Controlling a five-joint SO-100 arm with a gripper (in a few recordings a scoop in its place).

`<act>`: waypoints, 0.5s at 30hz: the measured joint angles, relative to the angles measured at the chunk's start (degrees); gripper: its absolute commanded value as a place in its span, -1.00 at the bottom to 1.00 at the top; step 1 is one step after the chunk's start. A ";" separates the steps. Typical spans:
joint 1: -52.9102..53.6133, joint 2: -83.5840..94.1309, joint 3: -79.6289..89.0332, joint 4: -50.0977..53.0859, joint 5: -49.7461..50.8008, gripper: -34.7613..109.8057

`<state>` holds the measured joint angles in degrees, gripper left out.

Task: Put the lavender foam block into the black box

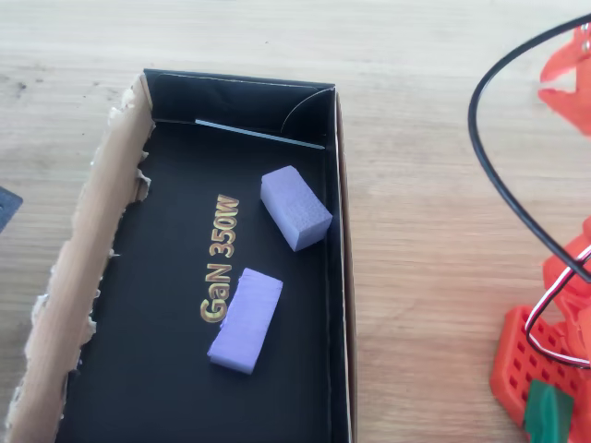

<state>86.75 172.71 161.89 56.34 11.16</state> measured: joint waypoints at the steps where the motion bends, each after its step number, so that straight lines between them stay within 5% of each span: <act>1: 0.00 -0.26 0.00 0.18 -0.53 -0.52; 15: 1.23 0.79 1.41 15.21 4.31 -0.52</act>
<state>87.98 173.50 163.30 71.54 15.47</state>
